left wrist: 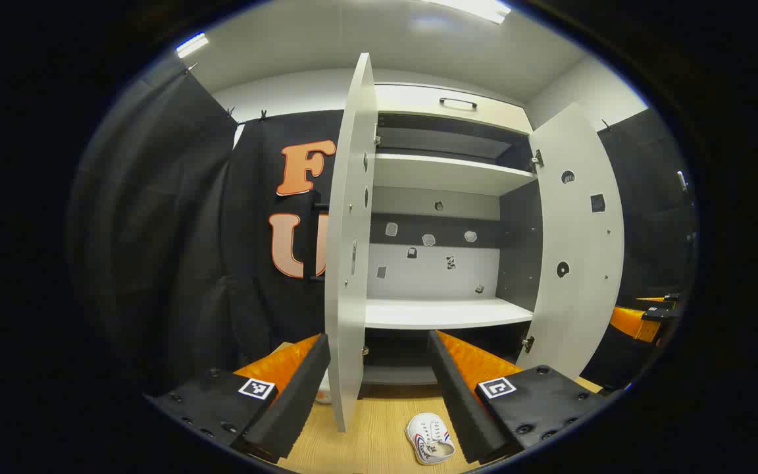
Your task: Grab one shoe with the right hand and put it into the shoe cabinet, grab the other shoe with the left hand and put it into the shoe cabinet; then close the right door with the right hand and the left door with the left hand.
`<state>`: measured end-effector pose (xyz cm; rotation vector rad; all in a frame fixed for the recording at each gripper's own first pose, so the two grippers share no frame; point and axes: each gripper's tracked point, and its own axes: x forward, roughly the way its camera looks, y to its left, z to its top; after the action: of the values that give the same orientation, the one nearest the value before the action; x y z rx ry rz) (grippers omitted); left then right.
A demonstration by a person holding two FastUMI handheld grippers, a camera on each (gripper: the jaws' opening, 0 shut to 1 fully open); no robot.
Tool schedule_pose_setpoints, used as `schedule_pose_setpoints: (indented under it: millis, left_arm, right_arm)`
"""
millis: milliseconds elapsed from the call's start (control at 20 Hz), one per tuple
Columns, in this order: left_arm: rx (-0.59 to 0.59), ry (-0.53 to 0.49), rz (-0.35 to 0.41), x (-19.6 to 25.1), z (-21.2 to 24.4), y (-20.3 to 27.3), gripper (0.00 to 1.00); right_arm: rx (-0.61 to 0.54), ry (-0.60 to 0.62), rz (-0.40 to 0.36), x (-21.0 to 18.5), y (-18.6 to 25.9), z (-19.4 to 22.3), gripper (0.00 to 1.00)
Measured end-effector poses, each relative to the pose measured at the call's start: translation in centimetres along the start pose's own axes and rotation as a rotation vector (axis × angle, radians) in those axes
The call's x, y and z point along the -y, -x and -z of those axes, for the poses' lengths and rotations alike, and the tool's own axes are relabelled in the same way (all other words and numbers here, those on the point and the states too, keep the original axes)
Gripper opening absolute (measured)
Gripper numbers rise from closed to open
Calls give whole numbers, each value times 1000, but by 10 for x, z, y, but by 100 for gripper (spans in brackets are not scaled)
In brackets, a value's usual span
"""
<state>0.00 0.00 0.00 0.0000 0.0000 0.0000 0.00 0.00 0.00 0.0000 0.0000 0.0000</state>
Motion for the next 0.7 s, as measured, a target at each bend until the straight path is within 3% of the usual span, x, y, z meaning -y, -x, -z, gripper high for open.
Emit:
schedule_pose_setpoints:
  millis: [50,700]
  left_arm:
    - [0,-1,1,0,0,-1,99]
    - [4,-8,-1,-1,-3,2,96]
  right_arm:
    - [0,0,1,0,1,0,94]
    - [-10,5,-7,-5,1,7,94]
